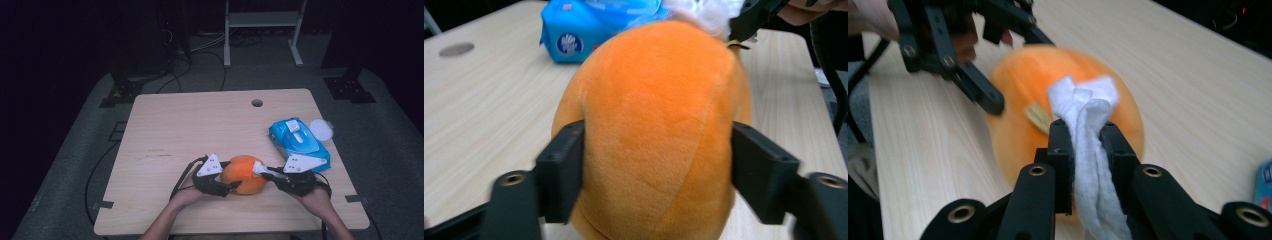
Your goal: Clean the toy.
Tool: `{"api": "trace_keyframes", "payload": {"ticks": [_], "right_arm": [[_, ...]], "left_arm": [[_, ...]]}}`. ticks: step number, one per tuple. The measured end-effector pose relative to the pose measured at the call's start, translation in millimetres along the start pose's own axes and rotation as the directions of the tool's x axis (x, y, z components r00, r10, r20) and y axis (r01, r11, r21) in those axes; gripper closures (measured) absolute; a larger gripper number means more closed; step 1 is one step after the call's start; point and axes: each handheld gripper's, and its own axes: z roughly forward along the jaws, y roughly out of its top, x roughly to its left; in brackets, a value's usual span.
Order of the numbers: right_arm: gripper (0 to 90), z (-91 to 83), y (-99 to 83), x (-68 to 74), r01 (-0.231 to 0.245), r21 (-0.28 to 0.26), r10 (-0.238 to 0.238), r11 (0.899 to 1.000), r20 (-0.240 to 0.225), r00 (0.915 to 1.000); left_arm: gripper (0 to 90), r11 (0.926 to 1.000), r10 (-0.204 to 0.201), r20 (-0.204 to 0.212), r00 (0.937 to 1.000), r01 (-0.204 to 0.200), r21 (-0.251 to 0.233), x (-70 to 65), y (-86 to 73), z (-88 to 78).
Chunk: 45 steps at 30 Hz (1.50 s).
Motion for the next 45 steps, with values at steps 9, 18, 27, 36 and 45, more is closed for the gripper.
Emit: {"api": "trace_keyframes", "payload": {"ticks": [9, 18, 27, 36, 45], "right_arm": [[77.6, 4.1, 16.5, 18.8, 0.084, -0.025, -0.084, 0.996, -0.03, 0.996], [77.6, -4.7, 11.9, 10.7, 0.057, -0.032, -0.056, 0.998, 0.015, 0.9983], [77.7, -2.0, 25.5, 29.4, 0.146, -0.032, -0.146, 0.989, 0.022, 0.9891], [77.7, 2.2, 23.9, 34.8, 0.16, -0.013, -0.16, 0.987, 0.031, 0.9867], [77.7, -5.2, 9.6, 13.4, 0.076, -0.003, -0.076, 0.997, 0.049, 0.9959]], "left_arm": [[21.4, 0.9938, 0.111, 0.02, 0.9936, -0.111, 0.004, -16.9, 7.3, 6.0], [34.4, 0.999, 0.045, -0.03, 0.9986, -0.045, -0.004, -13.1, 7.7, 8.9], [37.8, 0.9785, 0.206, -0.107, 0.9726, -0.205, 0.028, -25.9, 20.1, -0.4], [36.5, 0.9592, 0.279, -0.047, 0.9591, -0.276, 0.06, -34.5, 17.6, 5.3], [25.8, 0.9999, 0.013, 0.02, 0.9997, -0.012, -0.011, -13.6, 14.5, 1.6]]}}
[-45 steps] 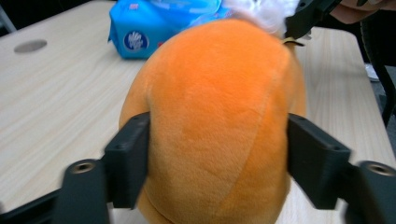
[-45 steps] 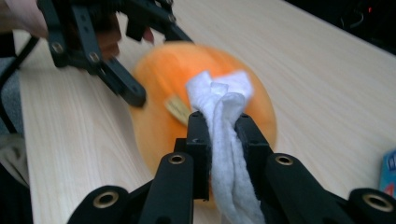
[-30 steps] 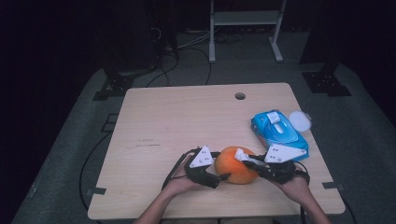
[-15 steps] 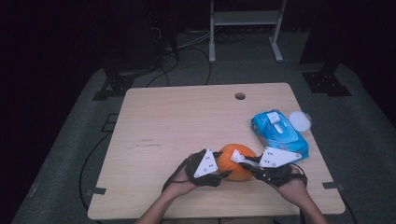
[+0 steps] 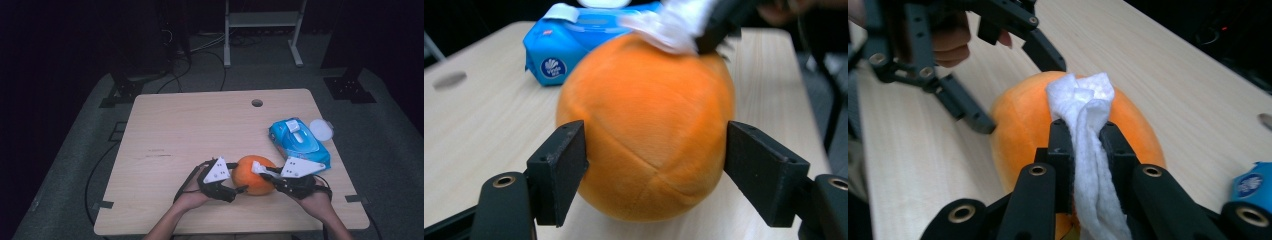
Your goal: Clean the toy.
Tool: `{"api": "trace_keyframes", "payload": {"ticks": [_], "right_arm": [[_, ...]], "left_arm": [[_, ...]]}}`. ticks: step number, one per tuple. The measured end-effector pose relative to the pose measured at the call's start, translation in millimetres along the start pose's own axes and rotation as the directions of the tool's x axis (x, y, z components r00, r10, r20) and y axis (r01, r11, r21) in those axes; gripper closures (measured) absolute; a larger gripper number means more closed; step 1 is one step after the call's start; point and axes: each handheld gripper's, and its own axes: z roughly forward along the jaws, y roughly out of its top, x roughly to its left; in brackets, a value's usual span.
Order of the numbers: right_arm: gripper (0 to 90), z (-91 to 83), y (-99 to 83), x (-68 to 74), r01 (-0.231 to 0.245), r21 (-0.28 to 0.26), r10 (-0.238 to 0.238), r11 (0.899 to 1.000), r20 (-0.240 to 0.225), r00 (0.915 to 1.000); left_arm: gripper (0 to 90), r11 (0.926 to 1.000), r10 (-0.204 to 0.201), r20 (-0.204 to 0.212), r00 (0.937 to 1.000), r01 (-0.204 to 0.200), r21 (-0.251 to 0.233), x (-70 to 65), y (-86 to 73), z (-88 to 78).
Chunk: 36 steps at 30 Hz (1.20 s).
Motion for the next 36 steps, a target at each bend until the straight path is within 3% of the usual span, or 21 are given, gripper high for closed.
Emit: {"api": "trace_keyframes", "payload": {"ticks": [2, 3, 6, 8, 9, 14, 18, 21, 23, 25, 29, 32, 34, 36], "right_arm": [[77.7, 0.3, 1.0, 1.9, -0.007, -0.002, 0.007, 1.0, -0.022, 0.9997], [77.6, 1.6, 3.4, 5.6, -0.003, -0.002, 0.003, 1.0, -0.036, 0.9993], [77.6, 10.9, 14.0, 23.3, 0.032, -0.005, -0.032, 0.999, -0.077, 0.9965], [77.7, 14.7, 17.7, 27.9, 0.06, 0.001, -0.06, 0.998, -0.071, 0.9957], [77.7, 15.4, 17.8, 26.9, 0.065, 0.004, -0.065, 0.998, -0.062, 0.996], [77.7, 5.0, 4.8, 3.4, -0.012, 0.001, 0.012, 1.0, -0.016, 0.9998], [77.7, -2.7, -2.5, -5.4, -0.038, 0.004, 0.038, 0.999, 0.013, 0.9992], [77.7, 1.4, 0.6, 2.2, -0.029, 0.001, 0.029, 1.0, -0.018, 0.9994], [77.7, 8.6, 5.2, 10.9, -0.009, 0.002, 0.009, 1.0, -0.047, 0.9989], [77.7, 13.2, 9.1, 17.6, 0.027, 0.017, -0.026, 0.999, -0.043, 0.9988], [77.7, 9.4, 4.9, 7.1, 0.006, 0.017, -0.006, 1.0, -0.027, 0.9996], [77.8, 3.5, -4.7, -4.5, -0.03, 0.026, 0.03, 0.999, 0.0, 0.9995], [77.7, 1.4, -8.2, -7.8, -0.049, 0.025, 0.049, 0.998, 0.0, 0.9988], [77.7, 2.1, -4.7, -4.3, -0.043, 0.019, 0.043, 0.999, 0.004, 0.9991]], "left_arm": [[28.9, 0.9988, -0.046, 0.004, 0.9989, 0.046, -0.014, 1.8, -0.1, 0.4], [30.5, 0.9987, -0.049, -0.002, 0.9988, 0.049, -0.011, 0.8, -0.4, 1.2], [35.8, 0.9999, -0.012, -0.008, 0.9999, 0.012, -0.007, -2.2, -0.9, 2.0], [37.9, 0.9996, 0.027, -0.021, 0.9994, -0.027, 0.011, -3.6, -2.0, 1.9], [38.7, 0.9993, 0.035, -0.025, 0.9991, -0.034, 0.016, -3.5, -3.5, 2.1], [38.8, 0.9994, 0.03, -0.024, 0.9993, -0.029, 0.016, -0.2, -8.8, 2.4], [28.2, 0.9981, -0.061, 0.01, 0.9981, 0.061, -0.003, 2.4, -3.8, 1.9], [20.9, 0.9911, -0.133, 0.02, 0.991, 0.133, -0.01, 3.1, 0.2, 4.3], [26.4, 0.9965, -0.084, -0.008, 0.9965, 0.084, 0.003, 2.5, -3.7, 5.5], [32.5, 0.9978, -0.065, -0.017, 0.9977, 0.065, 0.009, 3.9, -8.0, 3.3], [35.9, 0.9988, -0.036, -0.014, 0.9992, 0.037, 0.032, 4.6, -11.8, 0.8], [31.9, 0.9988, -0.04, 0.002, 0.9992, 0.04, 0.029, 4.5, -11.0, 0.7], [24.1, 0.9962, -0.086, 0.006, 0.9962, 0.086, 0.015, 4.0, -6.1, 3.6], [27.9, 0.9978, -0.066, -0.015, 0.9977, 0.066, 0.008, 0.0, -4.5, 4.9]]}}
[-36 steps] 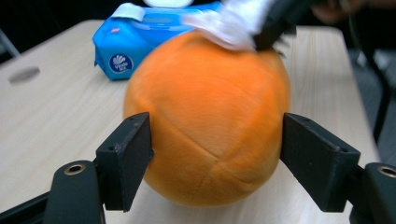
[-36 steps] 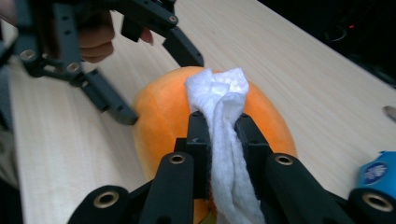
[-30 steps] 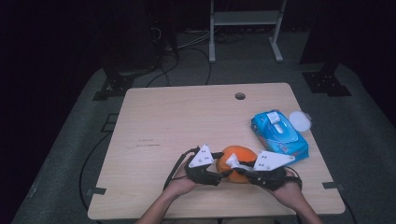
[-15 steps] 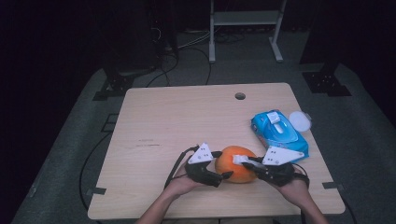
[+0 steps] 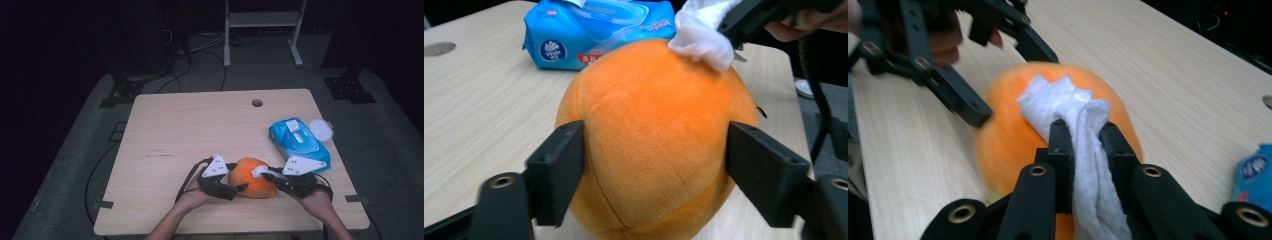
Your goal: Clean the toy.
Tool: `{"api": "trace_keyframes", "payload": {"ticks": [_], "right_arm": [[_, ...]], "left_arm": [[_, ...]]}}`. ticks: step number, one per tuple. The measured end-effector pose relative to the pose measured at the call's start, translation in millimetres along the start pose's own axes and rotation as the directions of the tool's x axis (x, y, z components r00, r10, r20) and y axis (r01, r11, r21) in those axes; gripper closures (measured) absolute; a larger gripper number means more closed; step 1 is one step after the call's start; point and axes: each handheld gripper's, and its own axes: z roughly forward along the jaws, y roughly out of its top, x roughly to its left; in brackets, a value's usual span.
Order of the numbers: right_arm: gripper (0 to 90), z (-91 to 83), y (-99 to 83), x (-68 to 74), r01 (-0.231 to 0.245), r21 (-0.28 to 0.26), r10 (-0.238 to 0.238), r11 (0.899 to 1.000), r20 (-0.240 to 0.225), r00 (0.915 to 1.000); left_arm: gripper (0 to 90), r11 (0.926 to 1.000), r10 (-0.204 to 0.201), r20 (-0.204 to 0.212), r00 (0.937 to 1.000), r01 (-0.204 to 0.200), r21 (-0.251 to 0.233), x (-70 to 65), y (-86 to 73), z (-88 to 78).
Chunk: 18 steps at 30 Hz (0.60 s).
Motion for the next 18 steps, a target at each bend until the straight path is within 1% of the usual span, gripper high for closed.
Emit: {"api": "trace_keyframes", "payload": {"ticks": [1, 2, 4, 5, 6, 7, 9, 11, 12, 13, 14, 15, 16, 17, 18], "right_arm": [[77.7, 0.6, 2.1, 2.2, 0.001, -0.006, -0.001, 1.0, -0.011, 0.9999], [77.7, 2.2, 6.0, 7.4, 0.008, -0.018, -0.009, 1.0, -0.03, 0.9995], [77.7, 6.0, 11.6, 15.5, 0.035, -0.027, -0.036, 0.999, -0.053, 0.9979], [77.7, 7.4, 13.6, 19.1, 0.042, -0.025, -0.044, 0.999, -0.059, 0.9973], [77.7, 9.6, 15.9, 22.7, 0.062, -0.021, -0.064, 0.998, -0.066, 0.9958], [77.7, 10.3, 16.3, 23.9, 0.07, -0.018, -0.071, 0.997, -0.066, 0.9953], [77.7, 9.0, 14.4, 21.7, 0.076, -0.008, -0.076, 0.997, -0.058, 0.9954], [77.7, 3.4, 8.8, 11.6, 0.05, -0.004, -0.05, 0.999, -0.033, 0.9982], [77.7, 0.7, 5.5, 6.3, 0.037, -0.002, -0.037, 0.999, -0.019, 0.9991], [77.7, -1.1, 3.0, 2.4, 0.027, -0.003, -0.027, 1.0, -0.013, 0.9996], [77.7, -3.5, -0.1, -1.7, 0.006, -0.007, -0.006, 1.0, -0.013, 0.9999], [77.7, -4.2, -1.2, -2.6, 0.002, -0.006, -0.002, 1.0, -0.015, 0.9999], [77.7, -4.3, -1.5, -1.7, 0.004, -0.004, -0.005, 1.0, -0.019, 0.9998], [77.7, -3.8, -0.8, -0.4, 0.007, -0.005, -0.007, 1.0, -0.023, 0.9997], [77.7, -1.8, 0.9, 3.0, 0.013, -0.004, -0.013, 1.0, -0.028, 0.9995]], "left_arm": [[30.5, 0.9995, 0.031, -0.005, 0.9995, -0.031, 0.0, -4.9, 0.9, 0.9], [33.0, 0.9988, 0.049, -0.006, 0.9988, -0.049, 0.0, -8.5, 1.5, 1.9], [34.6, 0.9957, 0.091, -0.004, 0.9959, -0.091, 0.016, -16.7, 3.8, 3.8], [34.8, 0.9919, 0.125, -0.005, 0.9922, -0.124, 0.026, -21.2, 5.1, 5.1], [35.2, 0.9895, 0.141, -0.008, 0.99, -0.14, 0.035, -23.2, 5.5, 5.4], [35.5, 0.9873, 0.153, -0.011, 0.9881, -0.153, 0.043, -24.1, 5.1, 5.7], [36.0, 0.9896, 0.139, -0.004, 0.9903, -0.139, 0.038, -22.0, 3.4, 4.8], [35.8, 0.9923, 0.119, 0.004, 0.9929, -0.119, 0.034, -20.0, 2.0, 3.9], [34.2, 0.9939, 0.107, 0.008, 0.9943, -0.107, 0.027, -19.3, 1.7, 3.9], [30.8, 0.9964, 0.084, 0.012, 0.9964, -0.084, 0.016, -17.2, 2.9, 3.8], [25.0, 0.9979, 0.063, 0.015, 0.9979, -0.063, 0.009, -15.4, 4.1, 3.8], [18.7, 1.0, 0.004, 0.012, 0.9999, -0.005, 0.007, -11.8, 6.6, 5.2], [11.2, 0.9994, -0.032, 0.014, 0.9994, 0.031, 0.014, -9.3, 7.6, 6.3], [10.0, 0.9976, -0.065, 0.021, 0.9976, 0.065, 0.022, -6.1, 7.7, 8.0], [10.8, 0.9973, -0.069, 0.031, 0.9971, 0.068, 0.028, -5.5, 6.7, 9.2]]}}
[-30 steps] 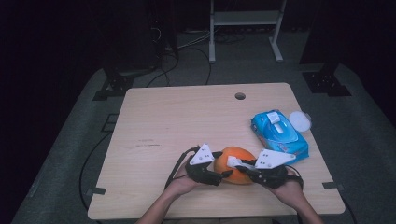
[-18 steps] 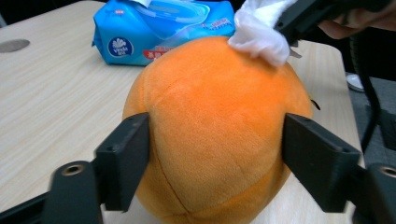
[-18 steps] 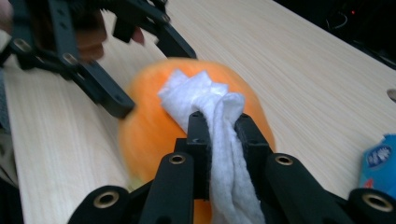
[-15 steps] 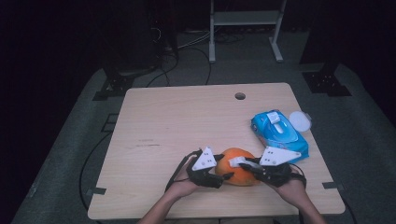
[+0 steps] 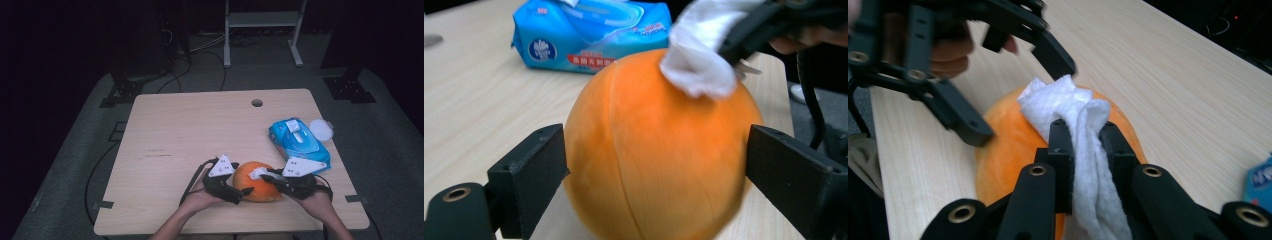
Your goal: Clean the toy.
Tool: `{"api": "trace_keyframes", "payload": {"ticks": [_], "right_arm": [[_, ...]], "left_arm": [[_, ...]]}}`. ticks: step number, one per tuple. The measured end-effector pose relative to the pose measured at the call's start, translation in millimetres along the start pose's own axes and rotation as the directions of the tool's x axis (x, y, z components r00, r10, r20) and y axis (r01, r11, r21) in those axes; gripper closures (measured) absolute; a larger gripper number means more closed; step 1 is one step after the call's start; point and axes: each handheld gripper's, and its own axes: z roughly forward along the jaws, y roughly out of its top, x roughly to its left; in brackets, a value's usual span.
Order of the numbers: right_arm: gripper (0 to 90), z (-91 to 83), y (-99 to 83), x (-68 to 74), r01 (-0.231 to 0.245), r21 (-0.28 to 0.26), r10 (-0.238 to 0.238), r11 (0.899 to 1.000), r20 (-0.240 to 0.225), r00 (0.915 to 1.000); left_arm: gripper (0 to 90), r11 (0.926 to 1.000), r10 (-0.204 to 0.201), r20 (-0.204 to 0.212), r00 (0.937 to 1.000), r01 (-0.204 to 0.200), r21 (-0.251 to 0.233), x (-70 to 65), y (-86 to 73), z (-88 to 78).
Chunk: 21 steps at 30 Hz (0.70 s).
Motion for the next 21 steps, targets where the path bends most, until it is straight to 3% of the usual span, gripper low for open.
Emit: {"api": "trace_keyframes", "payload": {"ticks": [4, 7, 8, 10, 12, 14, 15, 17, 18, 21], "right_arm": [[77.7, 9.4, 8.6, 14.6, 0.033, -0.008, -0.033, 0.999, -0.027, 0.9991], [77.7, 16.9, 13.8, 24.9, 0.056, -0.009, -0.056, 0.998, -0.064, 0.9964], [77.7, 17.8, 14.6, 26.3, 0.077, 0.001, -0.077, 0.997, -0.06, 0.9953], [77.7, 15.2, 13.9, 23.2, 0.074, 0.001, -0.074, 0.997, -0.056, 0.9957], [77.8, 9.9, 9.8, 15.1, 0.059, 0.008, -0.059, 0.998, -0.022, 0.998], [77.8, 4.3, 2.6, 3.7, 0.031, 0.006, -0.031, 0.999, 0.006, 0.9995], [77.8, 1.4, -0.8, -1.0, 0.01, 0.001, -0.01, 1.0, 0.014, 0.9999], [77.8, -3.3, -4.1, -6.3, -0.012, -0.006, 0.013, 1.0, 0.027, 0.9996], [77.8, -4.7, -3.9, -7.1, -0.016, -0.011, 0.016, 1.0, 0.024, 0.9996], [77.7, -1.7, 0.4, -0.2, 0.007, -0.012, -0.007, 1.0, 0.028, 0.9996]], "left_arm": [[24.6, 0.9977, 0.067, 0.005, 0.9977, -0.067, -0.005, -7.6, -4.1, 1.5], [29.2, 0.9878, 0.155, 0.009, 0.9879, -0.155, 0.016, -15.3, -2.8, 1.1], [29.7, 0.9865, 0.163, 0.009, 0.9866, -0.163, 0.017, -15.5, -3.0, 0.6], [29.6, 0.9867, 0.162, 0.017, 0.9867, -0.162, 0.014, -13.5, -4.6, -1.2], [25.4, 0.9898, 0.142, 0.008, 0.9898, -0.142, 0.009, -10.3, -5.4, -1.7], [14.2, 0.9973, 0.073, -0.003, 0.9973, -0.073, 0.01, -5.0, -4.7, 0.3], [8.2, 0.9995, 0.013, 0.001, 0.9999, -0.013, 0.029, -0.8, -4.9, 3.3], [4.9, 0.9983, -0.044, 0.04, 0.9982, 0.043, 0.039, 4.8, -6.9, 7.1], [9.9, 0.9983, -0.051, 0.068, 0.9964, 0.049, 0.03, 5.7, -8.4, 7.9], [27.9, 0.999, 0.044, 0.015, 0.9989, -0.045, 0.01, -1.5, -7.7, 5.5]]}}
